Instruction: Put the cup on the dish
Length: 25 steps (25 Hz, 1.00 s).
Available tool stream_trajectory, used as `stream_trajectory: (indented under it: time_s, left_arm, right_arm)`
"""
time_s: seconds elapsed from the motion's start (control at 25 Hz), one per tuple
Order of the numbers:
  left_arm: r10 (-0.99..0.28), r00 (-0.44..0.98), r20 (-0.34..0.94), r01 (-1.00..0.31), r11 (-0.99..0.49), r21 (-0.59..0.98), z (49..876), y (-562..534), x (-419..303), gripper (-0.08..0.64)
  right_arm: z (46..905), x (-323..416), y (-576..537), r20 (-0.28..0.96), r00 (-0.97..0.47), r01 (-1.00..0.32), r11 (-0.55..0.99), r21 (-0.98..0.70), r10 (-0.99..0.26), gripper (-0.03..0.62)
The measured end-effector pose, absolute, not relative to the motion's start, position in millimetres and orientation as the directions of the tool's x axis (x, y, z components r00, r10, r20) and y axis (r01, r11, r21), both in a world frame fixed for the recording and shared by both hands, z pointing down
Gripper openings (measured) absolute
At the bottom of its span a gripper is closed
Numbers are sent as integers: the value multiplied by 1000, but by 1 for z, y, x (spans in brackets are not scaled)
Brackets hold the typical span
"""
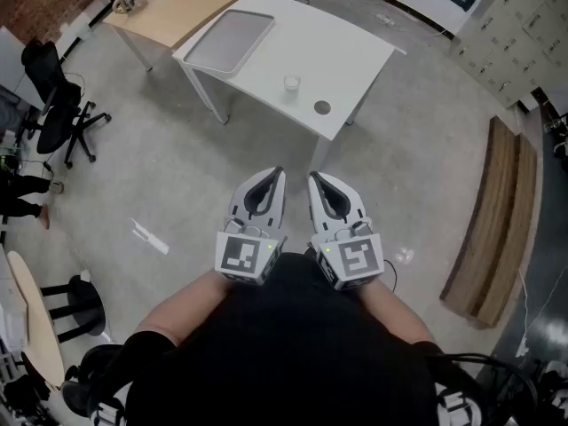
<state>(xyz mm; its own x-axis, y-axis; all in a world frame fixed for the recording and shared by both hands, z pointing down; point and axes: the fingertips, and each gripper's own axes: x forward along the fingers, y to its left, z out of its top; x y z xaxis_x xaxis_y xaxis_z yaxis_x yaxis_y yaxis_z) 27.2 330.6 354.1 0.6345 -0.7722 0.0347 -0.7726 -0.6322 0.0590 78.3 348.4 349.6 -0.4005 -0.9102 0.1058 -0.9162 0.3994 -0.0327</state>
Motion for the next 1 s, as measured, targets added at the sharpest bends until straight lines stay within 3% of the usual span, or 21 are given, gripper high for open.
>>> stream_trajectory:
  time_s: [1.0]
  left_arm:
    - [-851, 521, 68, -853, -520, 37, 365, 334, 67, 6]
  right_arm:
    - [363, 132, 346, 88, -507, -861, 499, -98, -857, 12]
